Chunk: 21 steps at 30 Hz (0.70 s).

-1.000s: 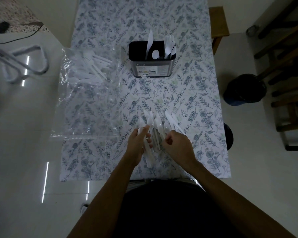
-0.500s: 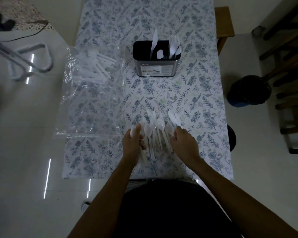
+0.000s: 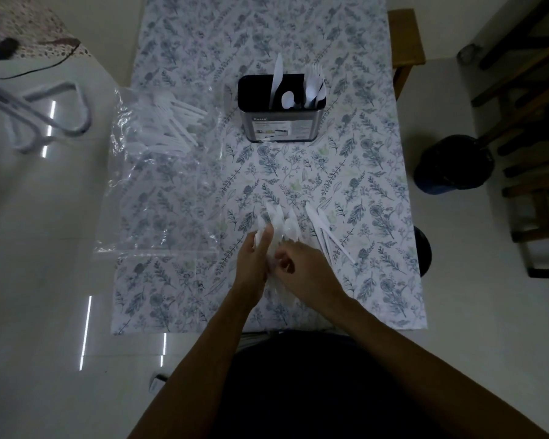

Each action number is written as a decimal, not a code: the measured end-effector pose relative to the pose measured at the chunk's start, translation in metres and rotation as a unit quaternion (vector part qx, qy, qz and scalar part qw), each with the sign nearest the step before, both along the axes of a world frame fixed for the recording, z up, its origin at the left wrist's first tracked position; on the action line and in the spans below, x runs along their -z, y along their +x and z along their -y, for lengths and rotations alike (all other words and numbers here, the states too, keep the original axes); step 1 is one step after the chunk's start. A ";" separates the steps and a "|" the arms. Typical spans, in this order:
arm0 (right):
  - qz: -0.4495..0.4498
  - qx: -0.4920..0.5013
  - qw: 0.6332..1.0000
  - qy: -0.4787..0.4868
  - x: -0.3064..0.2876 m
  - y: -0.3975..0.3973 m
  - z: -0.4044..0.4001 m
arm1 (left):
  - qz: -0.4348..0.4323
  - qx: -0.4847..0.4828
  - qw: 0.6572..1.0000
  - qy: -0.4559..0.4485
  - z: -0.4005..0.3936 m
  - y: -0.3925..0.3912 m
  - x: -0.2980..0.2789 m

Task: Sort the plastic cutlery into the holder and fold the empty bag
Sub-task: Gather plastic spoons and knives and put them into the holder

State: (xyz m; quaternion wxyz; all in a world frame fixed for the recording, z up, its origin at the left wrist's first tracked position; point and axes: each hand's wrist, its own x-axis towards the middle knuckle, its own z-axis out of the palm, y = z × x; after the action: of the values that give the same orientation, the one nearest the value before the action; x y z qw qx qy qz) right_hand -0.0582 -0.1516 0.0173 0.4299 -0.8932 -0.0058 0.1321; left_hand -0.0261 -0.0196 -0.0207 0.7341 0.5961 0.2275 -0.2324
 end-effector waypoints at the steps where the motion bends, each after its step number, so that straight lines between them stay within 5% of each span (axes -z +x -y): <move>1: 0.005 0.007 1.000 0.019 0.001 0.001 -0.001 | 0.006 -0.012 1.000 0.028 -0.001 -0.001 0.001; 5: 0.023 0.087 0.996 -0.012 0.015 0.008 0.012 | -0.025 -0.067 0.997 0.022 -0.016 -0.001 0.008; 10: -0.038 0.018 0.983 -0.181 0.055 0.010 0.027 | -0.036 -0.086 0.996 -0.006 -0.024 -0.004 0.007; 15: -0.025 0.048 0.988 -0.143 0.042 0.012 0.028 | -0.034 -0.078 0.996 0.001 -0.025 -0.005 0.009; 21: -0.044 0.068 0.994 0.071 0.008 0.001 0.004 | -0.037 -0.055 0.997 -0.025 -0.020 0.000 0.007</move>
State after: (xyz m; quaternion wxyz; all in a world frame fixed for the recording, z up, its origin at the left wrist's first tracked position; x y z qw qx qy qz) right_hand -0.0574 -0.1553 0.0096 0.4996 -0.8522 0.0648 0.1413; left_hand -0.0259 0.0002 -0.0278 0.7517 0.5550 0.2812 -0.2190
